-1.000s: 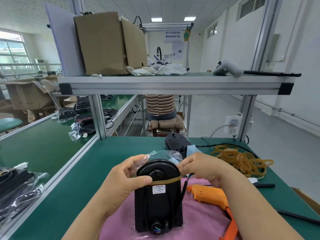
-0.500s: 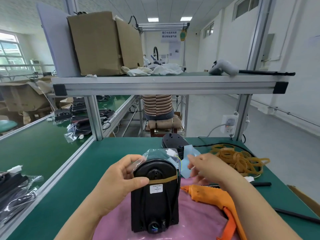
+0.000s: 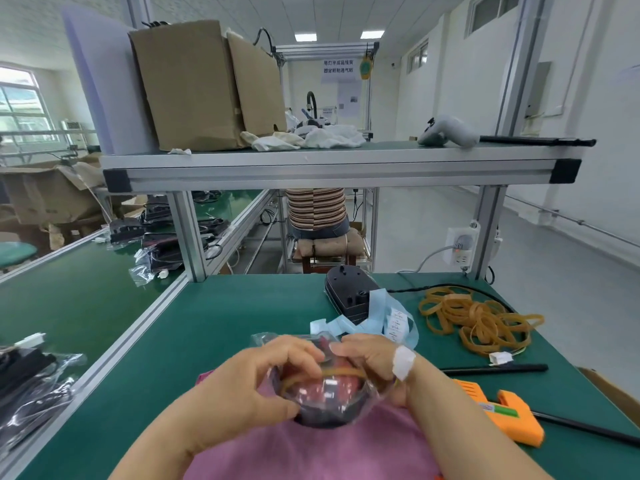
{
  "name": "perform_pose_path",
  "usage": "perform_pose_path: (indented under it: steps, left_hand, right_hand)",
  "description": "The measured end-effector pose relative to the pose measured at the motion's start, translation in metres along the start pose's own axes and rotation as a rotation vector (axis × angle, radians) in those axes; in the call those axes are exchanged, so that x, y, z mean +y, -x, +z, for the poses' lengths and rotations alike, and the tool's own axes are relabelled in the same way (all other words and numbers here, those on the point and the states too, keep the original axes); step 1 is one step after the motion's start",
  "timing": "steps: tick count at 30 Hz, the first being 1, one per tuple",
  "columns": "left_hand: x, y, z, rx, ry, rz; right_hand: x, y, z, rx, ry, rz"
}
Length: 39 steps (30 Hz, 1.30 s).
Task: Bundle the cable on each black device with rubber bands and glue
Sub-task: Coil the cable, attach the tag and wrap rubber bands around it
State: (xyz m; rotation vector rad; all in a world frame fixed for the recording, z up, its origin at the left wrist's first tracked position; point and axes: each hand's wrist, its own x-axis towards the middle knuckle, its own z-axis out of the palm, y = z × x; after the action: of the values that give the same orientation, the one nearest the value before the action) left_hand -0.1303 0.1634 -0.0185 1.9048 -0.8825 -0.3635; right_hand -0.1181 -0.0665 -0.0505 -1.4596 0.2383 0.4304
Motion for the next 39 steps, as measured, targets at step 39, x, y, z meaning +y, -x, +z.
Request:
perform_pose_path:
  steps: [39]
  left_hand:
    - [-0.059,-0.025,0.022,0.611,-0.245,-0.476]
  right_hand:
    - [-0.032,0.003,-0.129,1.038,0.956,-0.249]
